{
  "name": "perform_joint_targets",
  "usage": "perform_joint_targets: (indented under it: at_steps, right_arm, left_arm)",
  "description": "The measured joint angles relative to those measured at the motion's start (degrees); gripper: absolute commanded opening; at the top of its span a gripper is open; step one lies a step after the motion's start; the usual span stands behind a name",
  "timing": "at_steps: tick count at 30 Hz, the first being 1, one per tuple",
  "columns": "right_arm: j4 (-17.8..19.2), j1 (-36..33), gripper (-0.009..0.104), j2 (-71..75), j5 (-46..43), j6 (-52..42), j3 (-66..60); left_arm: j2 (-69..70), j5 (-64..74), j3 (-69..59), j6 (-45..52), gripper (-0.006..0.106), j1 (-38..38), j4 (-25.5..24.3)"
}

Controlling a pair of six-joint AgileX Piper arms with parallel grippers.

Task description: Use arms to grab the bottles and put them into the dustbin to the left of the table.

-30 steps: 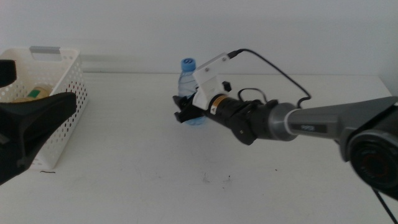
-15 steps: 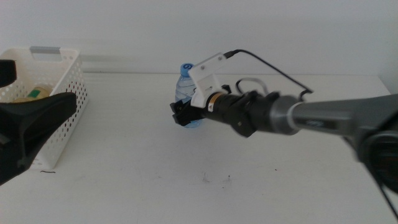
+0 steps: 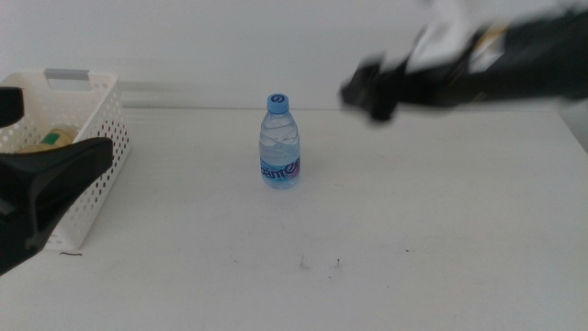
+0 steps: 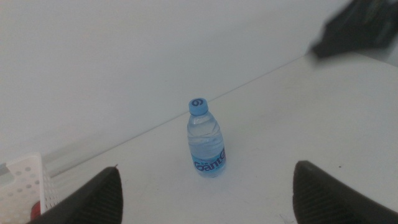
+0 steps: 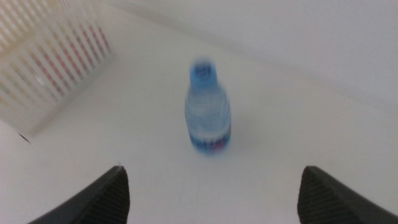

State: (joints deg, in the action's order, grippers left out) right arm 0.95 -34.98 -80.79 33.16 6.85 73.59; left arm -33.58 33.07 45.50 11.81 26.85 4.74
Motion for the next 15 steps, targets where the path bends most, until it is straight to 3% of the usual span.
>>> perform_joint_targets:
  at_steps: [7, 15]
  right_arm:
    - [1.1, 0.0, 0.091, 2.7, 8.4, -0.8, 5.2]
    - [1.7, 0.0, 0.091, 2.4, 9.2, -0.9, 5.2]
  left_arm:
    - [0.0, 0.0, 0.0, 0.0, 0.094, 0.0, 0.0]
    - [0.0, 0.0, 0.0, 0.1, 0.094, 0.0, 0.0]
